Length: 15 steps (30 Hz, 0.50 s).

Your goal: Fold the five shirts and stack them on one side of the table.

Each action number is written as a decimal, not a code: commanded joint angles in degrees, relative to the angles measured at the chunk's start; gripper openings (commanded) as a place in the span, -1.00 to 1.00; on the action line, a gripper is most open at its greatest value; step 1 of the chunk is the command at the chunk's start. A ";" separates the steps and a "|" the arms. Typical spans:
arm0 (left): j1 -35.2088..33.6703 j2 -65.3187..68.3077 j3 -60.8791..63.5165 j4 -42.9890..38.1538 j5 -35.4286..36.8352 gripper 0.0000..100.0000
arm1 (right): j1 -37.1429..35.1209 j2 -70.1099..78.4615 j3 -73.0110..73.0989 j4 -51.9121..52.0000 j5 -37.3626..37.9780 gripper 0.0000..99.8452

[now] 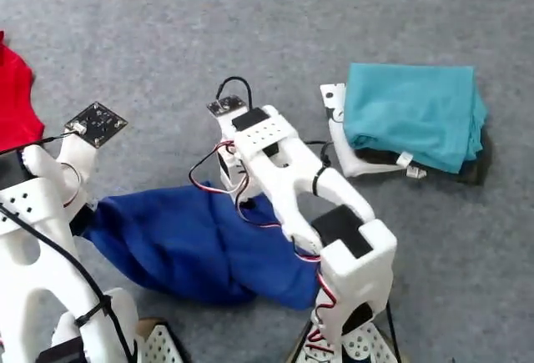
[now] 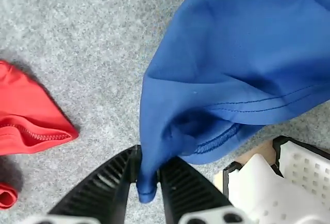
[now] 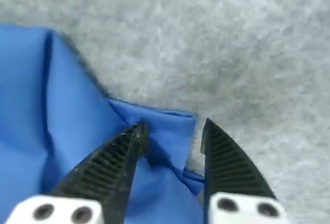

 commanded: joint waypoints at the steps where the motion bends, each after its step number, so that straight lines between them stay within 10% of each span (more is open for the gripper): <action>1: -0.57 -1.41 -0.22 0.35 -0.97 -0.94 | 0.53 1.01 0.13 -2.99 -2.55 -0.64; 15: -0.40 -1.41 -0.66 0.35 2.29 -0.94 | 0.70 6.20 -0.04 -5.10 -3.08 -0.88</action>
